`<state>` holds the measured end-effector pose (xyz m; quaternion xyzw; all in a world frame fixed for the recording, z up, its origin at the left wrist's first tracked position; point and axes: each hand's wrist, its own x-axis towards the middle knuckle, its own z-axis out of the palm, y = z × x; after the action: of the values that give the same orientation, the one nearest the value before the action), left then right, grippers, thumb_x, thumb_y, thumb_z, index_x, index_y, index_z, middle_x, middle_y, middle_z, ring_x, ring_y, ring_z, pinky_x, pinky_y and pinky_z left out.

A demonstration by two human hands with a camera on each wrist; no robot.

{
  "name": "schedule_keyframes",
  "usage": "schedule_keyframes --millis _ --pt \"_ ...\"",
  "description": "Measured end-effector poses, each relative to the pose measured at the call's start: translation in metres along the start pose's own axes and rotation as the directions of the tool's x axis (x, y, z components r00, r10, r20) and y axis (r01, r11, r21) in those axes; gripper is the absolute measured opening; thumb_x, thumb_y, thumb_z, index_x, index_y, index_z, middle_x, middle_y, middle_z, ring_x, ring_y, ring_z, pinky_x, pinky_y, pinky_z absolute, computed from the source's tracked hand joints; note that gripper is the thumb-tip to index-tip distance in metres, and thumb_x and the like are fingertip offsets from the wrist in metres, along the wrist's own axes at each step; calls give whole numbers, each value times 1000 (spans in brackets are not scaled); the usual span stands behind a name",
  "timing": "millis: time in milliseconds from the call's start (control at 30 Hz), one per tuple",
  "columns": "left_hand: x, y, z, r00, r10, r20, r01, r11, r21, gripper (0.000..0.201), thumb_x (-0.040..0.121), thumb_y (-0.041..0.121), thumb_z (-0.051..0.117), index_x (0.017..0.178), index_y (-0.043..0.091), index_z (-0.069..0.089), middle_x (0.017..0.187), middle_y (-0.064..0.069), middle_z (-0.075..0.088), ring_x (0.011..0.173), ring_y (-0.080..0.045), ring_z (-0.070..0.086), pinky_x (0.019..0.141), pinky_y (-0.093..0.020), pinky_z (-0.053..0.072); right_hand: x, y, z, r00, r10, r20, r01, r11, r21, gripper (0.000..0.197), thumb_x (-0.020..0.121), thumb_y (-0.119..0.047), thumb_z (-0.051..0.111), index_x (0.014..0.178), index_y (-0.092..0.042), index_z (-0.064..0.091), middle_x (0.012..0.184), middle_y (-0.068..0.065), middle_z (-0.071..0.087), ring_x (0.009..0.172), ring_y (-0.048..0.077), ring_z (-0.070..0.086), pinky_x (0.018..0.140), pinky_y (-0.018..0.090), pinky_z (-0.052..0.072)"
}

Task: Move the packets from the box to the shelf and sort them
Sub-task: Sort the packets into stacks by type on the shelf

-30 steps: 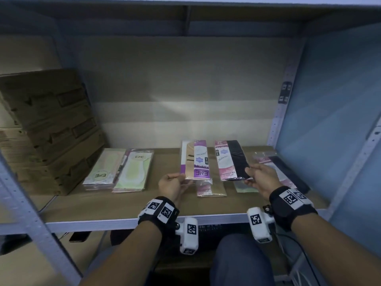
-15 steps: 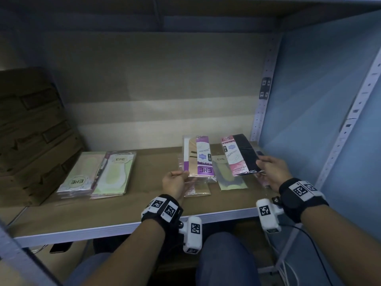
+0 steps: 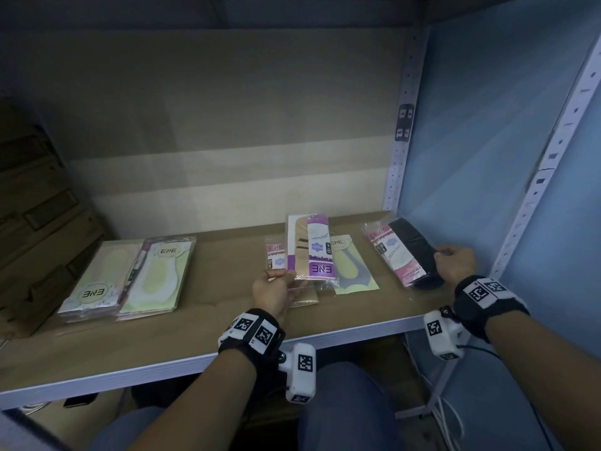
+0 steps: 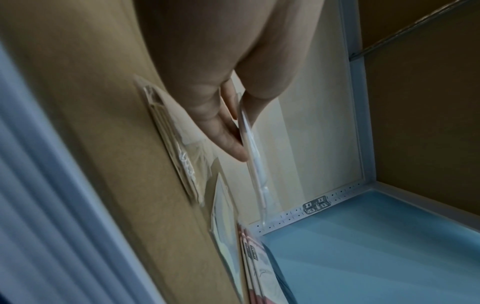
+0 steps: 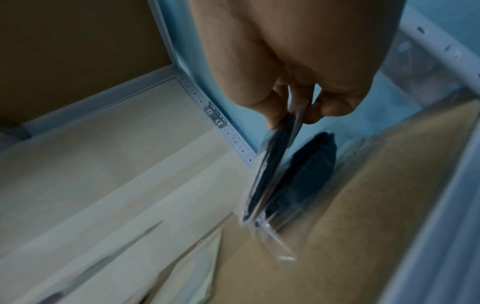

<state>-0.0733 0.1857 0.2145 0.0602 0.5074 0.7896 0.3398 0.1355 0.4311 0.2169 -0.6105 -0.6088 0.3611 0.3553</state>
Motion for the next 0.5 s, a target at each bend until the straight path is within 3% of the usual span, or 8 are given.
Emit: schedule_keyframes --millis 133,233,300,433,500 --pt "4 -2 -5 1000 1 -9 -1 1000 2 21 87 -13 54 95 5 47 100 -21 62 79 -31 67 68 -36 61 -1 5 -1 999 -36 -20 33 992 -124 30 88 -8 54 115 -4 66 120 19 65 113 37 58 102 36 42" --pt "5 -2 -7 1000 1 -8 -1 1000 -3 20 87 -13 55 94 5 48 103 -22 61 80 -30 67 73 -38 60 -7 3 -4 997 -63 -54 52 981 -187 35 90 -16 52 122 -16 63 124 18 61 118 37 53 105 39 41" --pt "5 -2 -8 1000 -1 -4 1 1000 0 19 87 -12 55 94 4 48 105 -23 61 80 -30 68 75 -39 60 -15 -3 -4 994 -83 -78 64 975 -213 36 88 -21 51 122 -21 63 123 22 59 112 39 55 103 41 43" --pt "2 1 -7 1000 -3 11 3 1000 -9 20 88 -11 54 98 4 48 100 -20 62 77 -27 68 73 -37 60 -41 -19 7 983 -183 -24 179 976 -126 27 86 -20 58 111 -16 68 115 13 67 110 34 59 102 43 42" --pt "0 3 -6 1000 2 21 -2 1000 -30 21 88 -12 54 100 4 48 98 -19 62 76 -26 68 69 -35 61 -62 -28 15 975 -219 34 220 975 -37 26 89 -16 58 113 -10 66 115 10 67 105 29 61 97 32 43"
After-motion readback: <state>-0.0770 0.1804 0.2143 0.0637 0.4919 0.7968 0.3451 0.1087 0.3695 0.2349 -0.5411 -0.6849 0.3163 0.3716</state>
